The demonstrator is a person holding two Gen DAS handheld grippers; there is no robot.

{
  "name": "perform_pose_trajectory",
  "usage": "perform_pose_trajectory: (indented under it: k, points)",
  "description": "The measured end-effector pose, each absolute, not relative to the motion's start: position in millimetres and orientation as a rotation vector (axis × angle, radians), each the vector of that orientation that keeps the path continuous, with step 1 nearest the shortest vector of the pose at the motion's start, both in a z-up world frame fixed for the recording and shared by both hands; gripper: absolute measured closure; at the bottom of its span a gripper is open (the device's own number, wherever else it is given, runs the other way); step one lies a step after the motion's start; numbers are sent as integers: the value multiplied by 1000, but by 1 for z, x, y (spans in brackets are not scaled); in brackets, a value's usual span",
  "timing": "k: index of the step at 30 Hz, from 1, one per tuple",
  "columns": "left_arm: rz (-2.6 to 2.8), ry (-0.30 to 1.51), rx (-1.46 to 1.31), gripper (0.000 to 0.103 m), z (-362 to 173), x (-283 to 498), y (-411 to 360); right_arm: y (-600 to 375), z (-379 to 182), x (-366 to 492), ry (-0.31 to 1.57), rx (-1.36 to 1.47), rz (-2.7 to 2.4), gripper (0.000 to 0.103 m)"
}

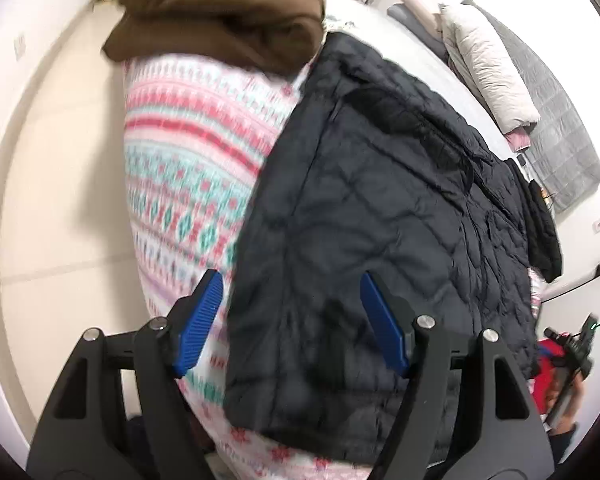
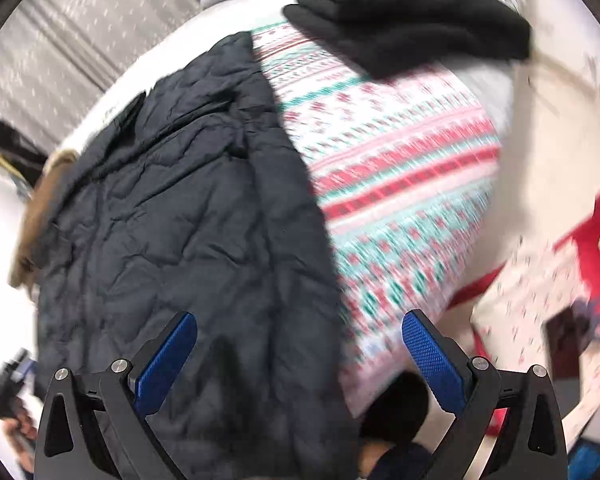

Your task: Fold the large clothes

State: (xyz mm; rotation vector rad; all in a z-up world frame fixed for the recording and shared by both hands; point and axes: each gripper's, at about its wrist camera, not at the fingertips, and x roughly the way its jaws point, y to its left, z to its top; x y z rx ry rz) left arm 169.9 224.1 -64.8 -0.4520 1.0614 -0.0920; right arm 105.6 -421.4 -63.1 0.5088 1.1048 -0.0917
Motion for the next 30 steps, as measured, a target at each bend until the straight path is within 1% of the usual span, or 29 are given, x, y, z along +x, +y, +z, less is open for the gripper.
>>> perform_pose_trajectory:
  k: [3,8,10,11,12,13,14,15,16,17,18,19,20,22,30]
  points:
    - [-100,1068,-527,31,-72,158,232,-440,-68,82,1095,626,-42,0]
    - [-107,1082,-565,31,-79,145,230,-439,-81,60,1089,787,46,1]
    - [-113,1071,-587,31,-79,143,230,-430,-85,59,1093,821,69,4]
    - [-118,1062,-596,31,-79,142,229,-426,-87,60,1099,821,70,11]
    - [-121,1055,-600,32,-80,141,227,-420,-89,61,1112,807,70,24]
    - [-119,1050,-599,36,-80,140,227,-414,-90,64,1119,796,67,31]
    - [-115,1049,-597,38,-81,140,225,-410,-92,65,1130,782,61,44]
    - [-117,1049,-594,46,-82,141,223,-407,-95,67,1144,775,54,54]
    - [-115,1052,-591,55,-84,140,222,-404,-98,68,1153,776,51,58]
    - [-116,1051,-588,59,-84,140,221,-402,-100,68,1154,774,51,66]
    - [-130,1046,-588,70,-83,140,218,-400,-99,68,1147,772,48,75]
    - [-143,1040,-585,80,-81,138,216,-400,-97,67,1136,771,47,82]
    - [-151,1033,-576,83,-79,138,214,-401,-94,67,1114,773,52,89]
    - [-147,1010,-552,87,-72,135,209,-403,-82,64,1061,771,53,93]
    - [-185,963,-570,89,-41,105,197,-421,-33,42,845,792,6,98]
